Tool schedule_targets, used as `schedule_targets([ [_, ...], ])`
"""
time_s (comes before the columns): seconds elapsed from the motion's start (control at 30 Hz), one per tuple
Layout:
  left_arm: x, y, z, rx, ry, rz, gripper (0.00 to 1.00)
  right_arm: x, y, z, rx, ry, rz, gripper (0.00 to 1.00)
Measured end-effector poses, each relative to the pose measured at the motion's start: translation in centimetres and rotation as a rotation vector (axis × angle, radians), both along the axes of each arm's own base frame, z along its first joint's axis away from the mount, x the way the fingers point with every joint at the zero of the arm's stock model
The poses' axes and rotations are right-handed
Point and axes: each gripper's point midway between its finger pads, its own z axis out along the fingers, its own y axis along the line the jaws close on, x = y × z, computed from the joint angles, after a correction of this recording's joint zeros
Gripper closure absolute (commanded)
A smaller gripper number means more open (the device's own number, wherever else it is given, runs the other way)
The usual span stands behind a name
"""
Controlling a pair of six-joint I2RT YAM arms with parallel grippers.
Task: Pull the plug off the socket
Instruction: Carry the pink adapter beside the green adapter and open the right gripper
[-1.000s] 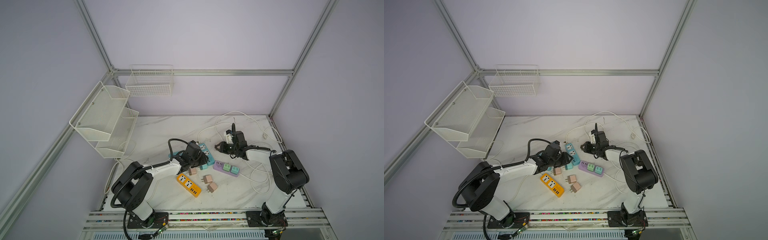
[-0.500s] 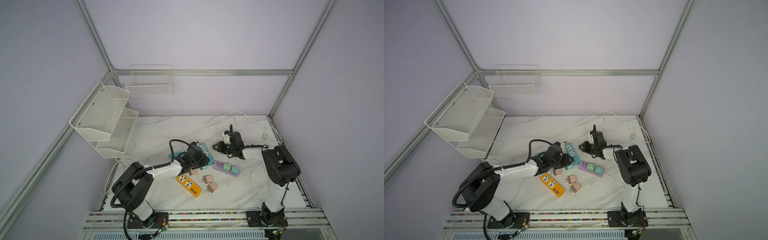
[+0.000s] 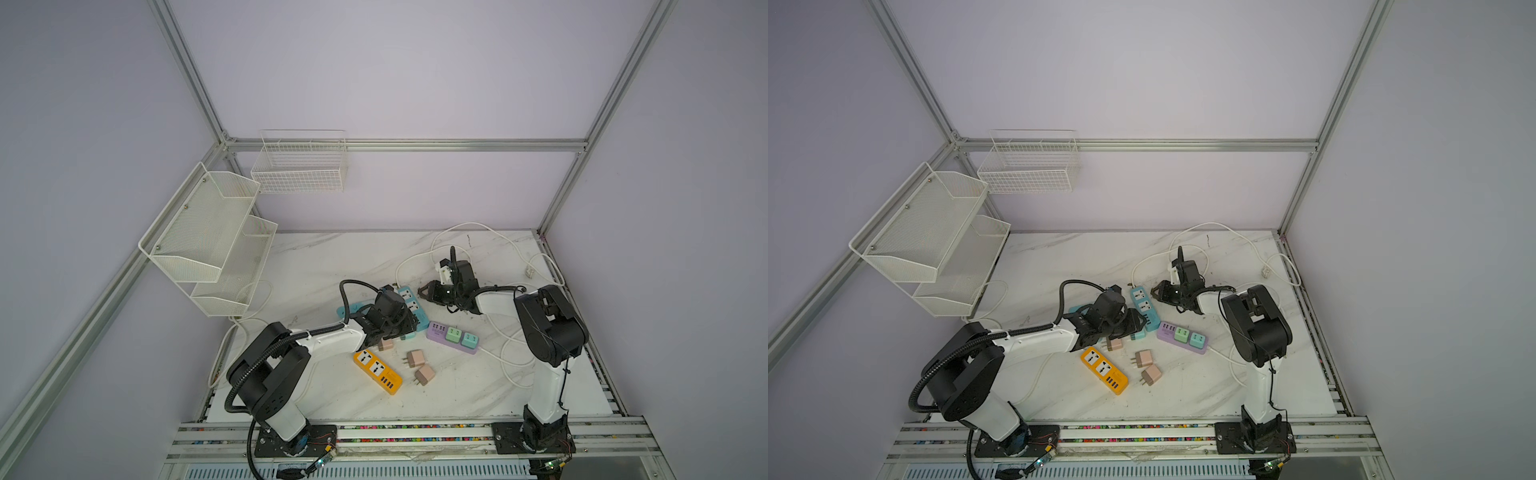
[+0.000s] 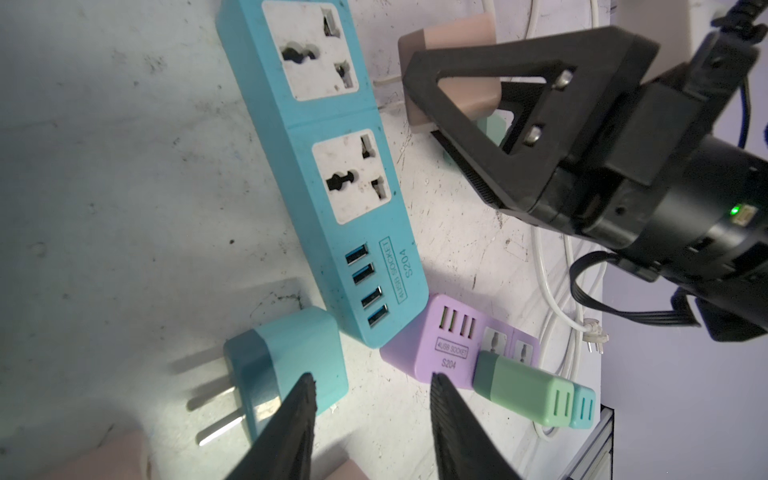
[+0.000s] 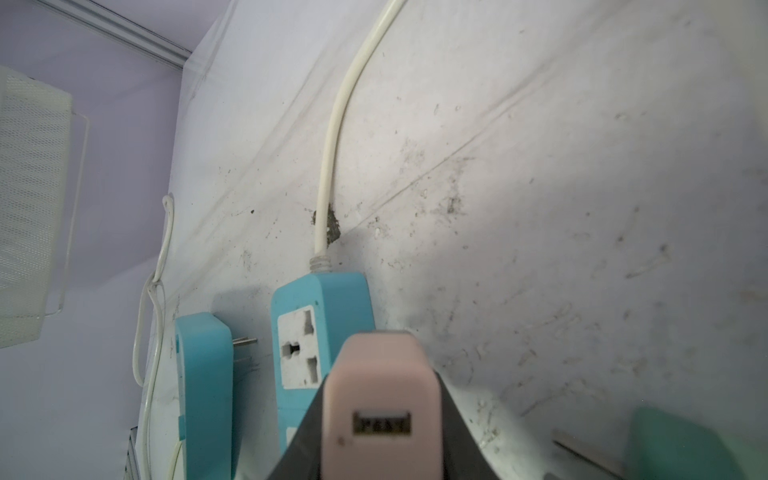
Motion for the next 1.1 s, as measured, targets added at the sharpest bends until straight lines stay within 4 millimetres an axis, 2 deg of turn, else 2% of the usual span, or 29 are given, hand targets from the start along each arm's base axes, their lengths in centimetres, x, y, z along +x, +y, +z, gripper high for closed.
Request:
schedule_targets([
  [0.3, -0.1, 0.0, -0.2, 0.004, 0.004, -0.001, 0.53, 0.0, -0.6, -0.5, -0.061, -0.005, -0.001, 0.55],
  [0.43, -0.1, 0.1, -0.2, 0.007, 0.007, -0.001, 0.52, -0.1, -1.0, -0.3, -0.093, -0.012, 0.0, 0.52],
  [0.63, -0.2, 0.1, -0.1, 0.005, 0.006, -0.002, 0.52, 0.0, -1.5, 1.3, -0.12, -0.051, -0.004, 0.46],
  [0.8, -0.4, -0.2, 0.8, -0.008, -0.008, -0.011, 0.49, 0.2, -1.8, 2.5, -0.14, -0.075, -0.007, 0.41],
  [1.1, -1.4, -1.1, 1.5, -0.021, -0.013, -0.035, 0.48, -0.3, -2.1, 5.3, -0.147, -0.116, 0.006, 0.39],
])
